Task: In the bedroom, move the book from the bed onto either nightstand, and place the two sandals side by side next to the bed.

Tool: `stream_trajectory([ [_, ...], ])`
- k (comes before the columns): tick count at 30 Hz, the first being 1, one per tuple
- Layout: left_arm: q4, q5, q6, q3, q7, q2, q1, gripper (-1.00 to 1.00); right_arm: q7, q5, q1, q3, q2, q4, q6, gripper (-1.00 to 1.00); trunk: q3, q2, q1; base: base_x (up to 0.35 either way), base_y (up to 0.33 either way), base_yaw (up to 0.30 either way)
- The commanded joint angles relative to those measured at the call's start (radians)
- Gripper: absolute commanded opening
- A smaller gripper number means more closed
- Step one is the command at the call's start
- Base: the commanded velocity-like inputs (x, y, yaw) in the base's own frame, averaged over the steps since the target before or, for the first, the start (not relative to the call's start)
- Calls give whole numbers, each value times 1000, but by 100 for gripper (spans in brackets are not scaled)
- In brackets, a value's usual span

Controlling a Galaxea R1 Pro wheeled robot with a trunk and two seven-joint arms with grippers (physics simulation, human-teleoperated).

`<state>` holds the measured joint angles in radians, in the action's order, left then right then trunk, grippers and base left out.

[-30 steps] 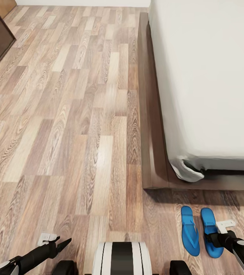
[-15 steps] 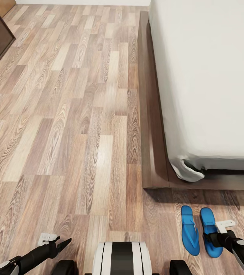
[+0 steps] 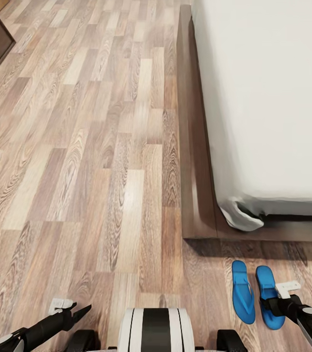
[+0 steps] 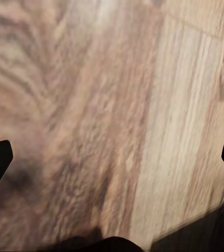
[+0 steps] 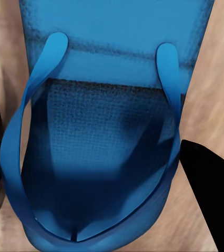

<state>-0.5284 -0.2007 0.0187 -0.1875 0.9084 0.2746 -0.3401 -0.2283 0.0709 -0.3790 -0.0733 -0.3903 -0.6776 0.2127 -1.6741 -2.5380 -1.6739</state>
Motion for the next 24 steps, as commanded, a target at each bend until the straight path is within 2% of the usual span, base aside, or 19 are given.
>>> stream_trajectory([
  [1, 1, -3, 2, -1, 4, 0, 0, 100, -8, 7, 0, -5, 1, -2, 5, -100, -4, 0, 0, 0, 0, 0],
  [10, 1, -3, 1, -2, 4, 0, 0, 100, -8, 7, 0, -5, 0, -5, 5, -100, -8, -1, -1, 0, 0, 0],
  [15, 1, -3, 1, -3, 3, 0, 0, 100, -9, 7, 0, -5, 0, -11, 5, -100, -8, -1, -1, 144, 0, 0],
  [24, 1, -4, 1, -3, 4, 0, 0, 100, -9, 7, 0, -5, 0, -11, 5, -100, -8, -1, -1, 16, 0, 0],
])
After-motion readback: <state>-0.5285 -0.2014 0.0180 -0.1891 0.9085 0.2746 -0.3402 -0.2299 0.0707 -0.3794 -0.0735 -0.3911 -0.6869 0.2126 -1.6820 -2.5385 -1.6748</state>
